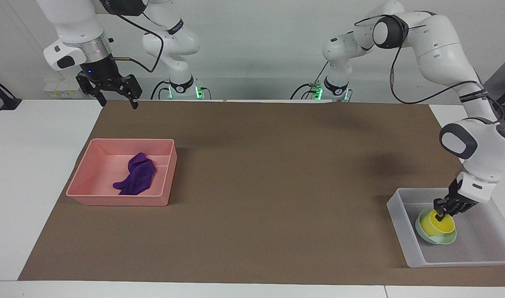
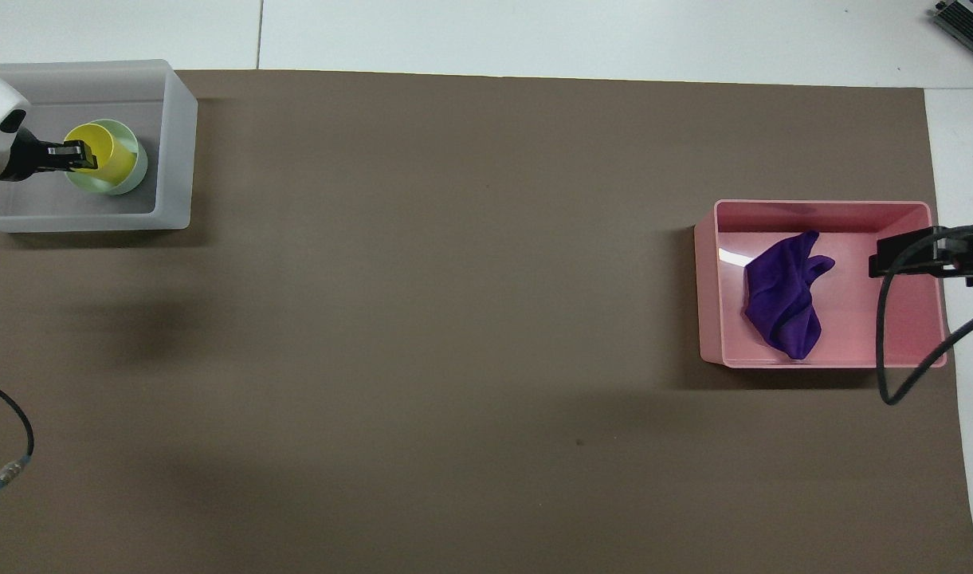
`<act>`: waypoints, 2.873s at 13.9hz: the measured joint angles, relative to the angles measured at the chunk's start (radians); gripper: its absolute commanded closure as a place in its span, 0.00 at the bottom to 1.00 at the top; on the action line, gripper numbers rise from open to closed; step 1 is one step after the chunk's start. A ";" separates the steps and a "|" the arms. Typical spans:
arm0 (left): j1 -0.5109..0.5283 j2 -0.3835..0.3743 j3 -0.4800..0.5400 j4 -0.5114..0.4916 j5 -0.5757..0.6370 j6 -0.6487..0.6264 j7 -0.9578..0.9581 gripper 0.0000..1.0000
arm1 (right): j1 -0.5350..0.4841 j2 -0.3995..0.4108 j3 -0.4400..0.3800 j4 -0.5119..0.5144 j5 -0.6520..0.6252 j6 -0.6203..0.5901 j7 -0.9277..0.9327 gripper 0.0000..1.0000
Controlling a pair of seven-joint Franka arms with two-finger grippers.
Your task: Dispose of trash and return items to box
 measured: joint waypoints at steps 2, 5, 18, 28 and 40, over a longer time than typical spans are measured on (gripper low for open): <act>-0.036 -0.074 -0.003 -0.004 0.000 -0.066 0.003 0.00 | 0.000 0.000 0.000 0.000 0.000 0.000 0.000 0.00; -0.115 -0.193 -0.002 -0.060 0.004 -0.127 0.000 0.00 | 0.000 0.000 0.000 0.000 0.000 0.000 0.000 0.00; -0.280 -0.569 0.006 -0.189 0.080 -0.492 -0.150 0.00 | 0.000 0.000 0.000 0.000 0.000 0.000 0.000 0.00; -0.280 -0.501 0.005 -0.034 0.095 -0.717 -0.150 0.00 | -0.001 0.000 0.000 0.001 0.000 -0.023 0.000 0.00; -0.279 -0.509 0.020 -0.034 0.095 -0.722 -0.211 0.00 | 0.000 -0.002 0.002 0.018 0.000 -0.079 0.000 0.00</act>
